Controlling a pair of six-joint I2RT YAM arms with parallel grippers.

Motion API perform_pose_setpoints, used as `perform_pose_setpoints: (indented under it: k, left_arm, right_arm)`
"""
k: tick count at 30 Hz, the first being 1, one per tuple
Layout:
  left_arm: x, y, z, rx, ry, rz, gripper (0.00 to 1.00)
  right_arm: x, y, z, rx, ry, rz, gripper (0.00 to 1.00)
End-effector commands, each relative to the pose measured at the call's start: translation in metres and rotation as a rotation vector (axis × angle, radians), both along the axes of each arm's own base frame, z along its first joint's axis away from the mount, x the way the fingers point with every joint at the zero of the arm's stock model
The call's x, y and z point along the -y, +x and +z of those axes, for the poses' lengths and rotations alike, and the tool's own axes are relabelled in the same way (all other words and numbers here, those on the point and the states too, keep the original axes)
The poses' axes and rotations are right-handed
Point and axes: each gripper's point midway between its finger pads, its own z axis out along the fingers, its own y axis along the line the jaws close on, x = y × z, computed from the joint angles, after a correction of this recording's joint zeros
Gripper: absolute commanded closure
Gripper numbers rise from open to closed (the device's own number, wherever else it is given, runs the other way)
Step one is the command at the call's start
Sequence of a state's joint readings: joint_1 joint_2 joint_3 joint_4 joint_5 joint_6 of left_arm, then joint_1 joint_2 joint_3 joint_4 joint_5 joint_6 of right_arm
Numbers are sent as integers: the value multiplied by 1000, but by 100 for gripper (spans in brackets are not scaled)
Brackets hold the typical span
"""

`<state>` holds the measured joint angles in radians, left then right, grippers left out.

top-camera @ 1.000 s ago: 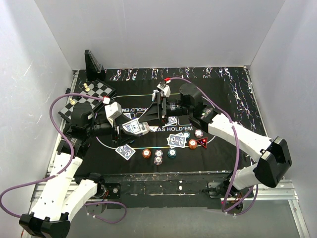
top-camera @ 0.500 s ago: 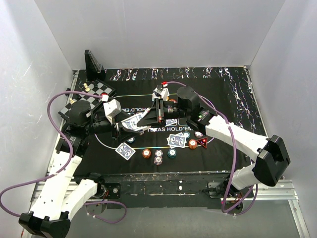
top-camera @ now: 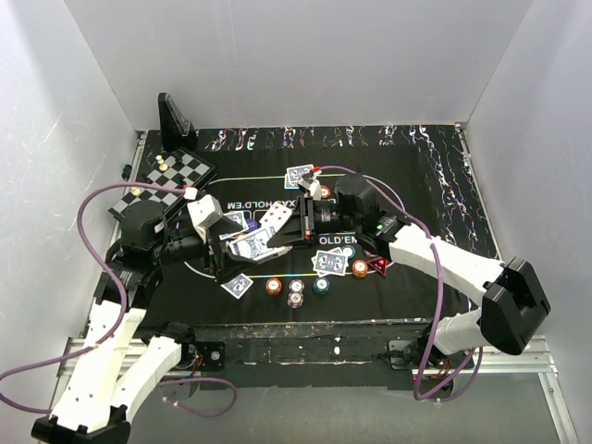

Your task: Distribute texas hold em gaming equipment

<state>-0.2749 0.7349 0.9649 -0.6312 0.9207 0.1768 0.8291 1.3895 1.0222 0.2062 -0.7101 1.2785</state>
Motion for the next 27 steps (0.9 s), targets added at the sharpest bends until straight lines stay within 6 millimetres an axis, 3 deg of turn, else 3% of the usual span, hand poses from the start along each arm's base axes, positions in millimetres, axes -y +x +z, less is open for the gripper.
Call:
perform_pose_setpoints:
  k: [1,7,13,21,27]
  left_arm:
    - [-13,-3,6,-40,33,105,0]
    - [-25,12,-1,-167,82,245,0]
    - [-50,34,7,-163,87,430,0]
    - [-83,57,19,-164,81,618,0]
    - [-87,58,21,-181,77,639,0]
  right_arm:
    - [18,2,3,81,5,-19,99]
    - [23,4,-49,75,-152,2,99]
    - [8,8,-92,60,-253,62,99]
    - [-50,21,-138,121,-373,125,99]
    - [-89,20,-173,152,-446,173,99]
